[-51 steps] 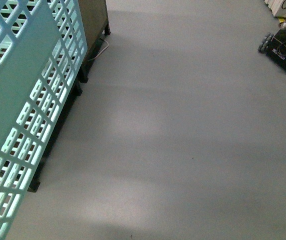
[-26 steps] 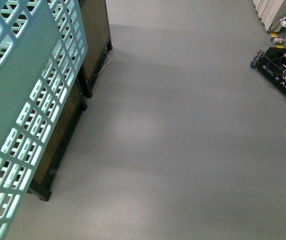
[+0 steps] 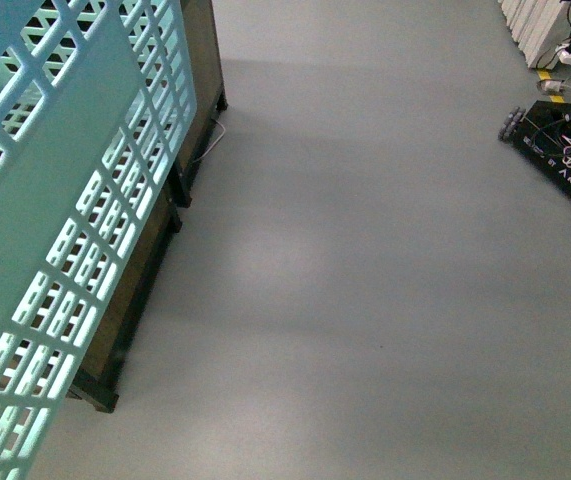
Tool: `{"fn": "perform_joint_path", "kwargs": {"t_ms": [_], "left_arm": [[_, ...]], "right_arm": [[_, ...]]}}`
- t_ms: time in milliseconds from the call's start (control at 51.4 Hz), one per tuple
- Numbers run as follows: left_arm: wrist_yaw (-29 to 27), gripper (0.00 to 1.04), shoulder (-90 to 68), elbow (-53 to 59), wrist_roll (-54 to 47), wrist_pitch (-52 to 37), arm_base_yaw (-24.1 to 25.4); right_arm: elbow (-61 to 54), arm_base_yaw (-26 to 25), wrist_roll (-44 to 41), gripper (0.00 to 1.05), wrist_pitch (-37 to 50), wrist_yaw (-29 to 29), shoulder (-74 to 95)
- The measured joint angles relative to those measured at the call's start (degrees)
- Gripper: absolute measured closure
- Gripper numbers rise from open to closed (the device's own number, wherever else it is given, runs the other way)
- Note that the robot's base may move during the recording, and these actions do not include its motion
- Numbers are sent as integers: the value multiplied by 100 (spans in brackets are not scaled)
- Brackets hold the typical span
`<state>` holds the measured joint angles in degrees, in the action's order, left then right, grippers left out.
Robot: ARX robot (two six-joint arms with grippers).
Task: Pick mango and avocado into basket
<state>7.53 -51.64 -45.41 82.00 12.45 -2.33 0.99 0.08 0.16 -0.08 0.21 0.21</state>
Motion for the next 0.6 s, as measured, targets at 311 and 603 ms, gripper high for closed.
{"fn": "perform_joint_path", "kwargs": {"t_ms": [311,603], "left_arm": [[-107,76,11,-7,2,0,9],[-111,76,11,-7,-9,2,13]], "right_arm": [[0,0,0,9,2,-4,-4],[0,0,0,9,2,-20,-4]]}}
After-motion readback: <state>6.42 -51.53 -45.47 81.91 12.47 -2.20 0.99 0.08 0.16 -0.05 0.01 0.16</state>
